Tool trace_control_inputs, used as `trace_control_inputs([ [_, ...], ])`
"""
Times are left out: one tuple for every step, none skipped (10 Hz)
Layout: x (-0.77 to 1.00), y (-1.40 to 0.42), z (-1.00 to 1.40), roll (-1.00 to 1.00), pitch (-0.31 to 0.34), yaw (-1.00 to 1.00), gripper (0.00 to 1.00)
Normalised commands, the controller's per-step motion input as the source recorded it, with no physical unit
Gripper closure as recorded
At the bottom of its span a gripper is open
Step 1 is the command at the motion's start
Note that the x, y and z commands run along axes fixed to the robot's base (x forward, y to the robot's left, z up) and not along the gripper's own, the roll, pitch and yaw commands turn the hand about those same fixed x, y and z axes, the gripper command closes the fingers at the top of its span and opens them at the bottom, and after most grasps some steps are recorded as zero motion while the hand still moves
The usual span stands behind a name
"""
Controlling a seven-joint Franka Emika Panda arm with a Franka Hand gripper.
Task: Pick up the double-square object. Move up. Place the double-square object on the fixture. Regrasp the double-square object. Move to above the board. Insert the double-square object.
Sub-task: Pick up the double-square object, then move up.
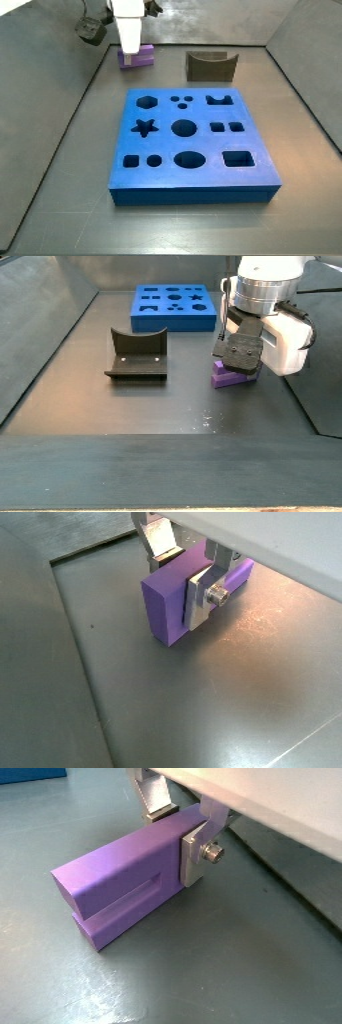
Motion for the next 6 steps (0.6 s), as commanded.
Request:
trace_control_inputs([
  [0.0,0.0,0.0,0.0,0.0,0.0,1.0],
  [0.0,0.0,0.0,0.0,0.0,0.0,1.0],
  [0.0,0.0,0.0,0.0,0.0,0.0,1.0],
  [0.0,0.0,0.0,0.0,0.0,0.0,1.0],
  [0.0,0.0,0.0,0.0,0.0,0.0,1.0],
  [0.0,0.0,0.92,0.0,0.0,0.0,1.0],
])
